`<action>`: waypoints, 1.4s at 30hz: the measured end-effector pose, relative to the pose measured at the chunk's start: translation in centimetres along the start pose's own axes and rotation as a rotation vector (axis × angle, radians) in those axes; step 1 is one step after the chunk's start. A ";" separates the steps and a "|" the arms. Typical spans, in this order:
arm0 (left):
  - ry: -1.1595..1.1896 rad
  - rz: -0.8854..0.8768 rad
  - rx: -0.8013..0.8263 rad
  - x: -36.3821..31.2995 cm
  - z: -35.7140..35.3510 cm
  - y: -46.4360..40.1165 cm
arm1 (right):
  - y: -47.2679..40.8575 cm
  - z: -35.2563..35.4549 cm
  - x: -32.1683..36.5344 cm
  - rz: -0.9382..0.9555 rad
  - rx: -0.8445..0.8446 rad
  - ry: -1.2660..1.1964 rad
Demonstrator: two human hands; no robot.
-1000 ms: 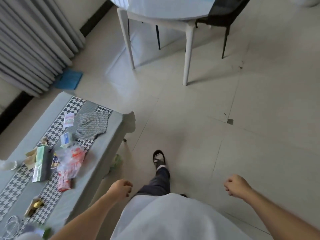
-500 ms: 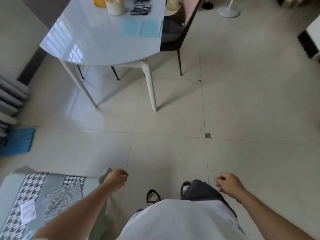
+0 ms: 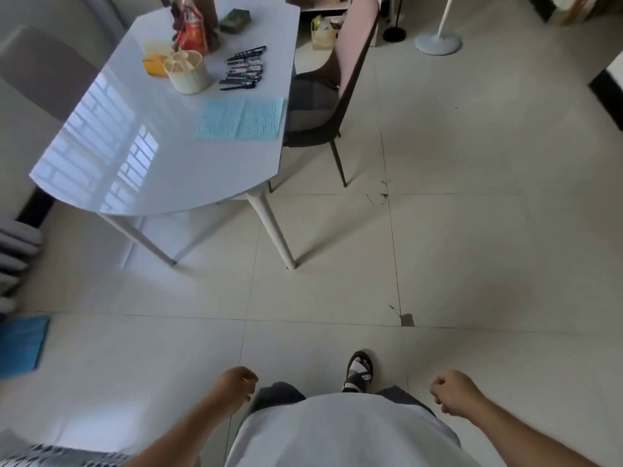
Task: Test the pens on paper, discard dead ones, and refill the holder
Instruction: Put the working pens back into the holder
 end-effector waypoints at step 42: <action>0.606 -0.089 -0.237 -50.6 26.3 -28.8 | -35.1 31.9 64.5 0.441 0.140 0.365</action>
Point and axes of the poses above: each hand's wrist, its own y-axis away from the middle knuckle, its own z-axis out of the back of the hand, x = y × z, the point moved 10 cm from there along -y, towards the middle knuckle
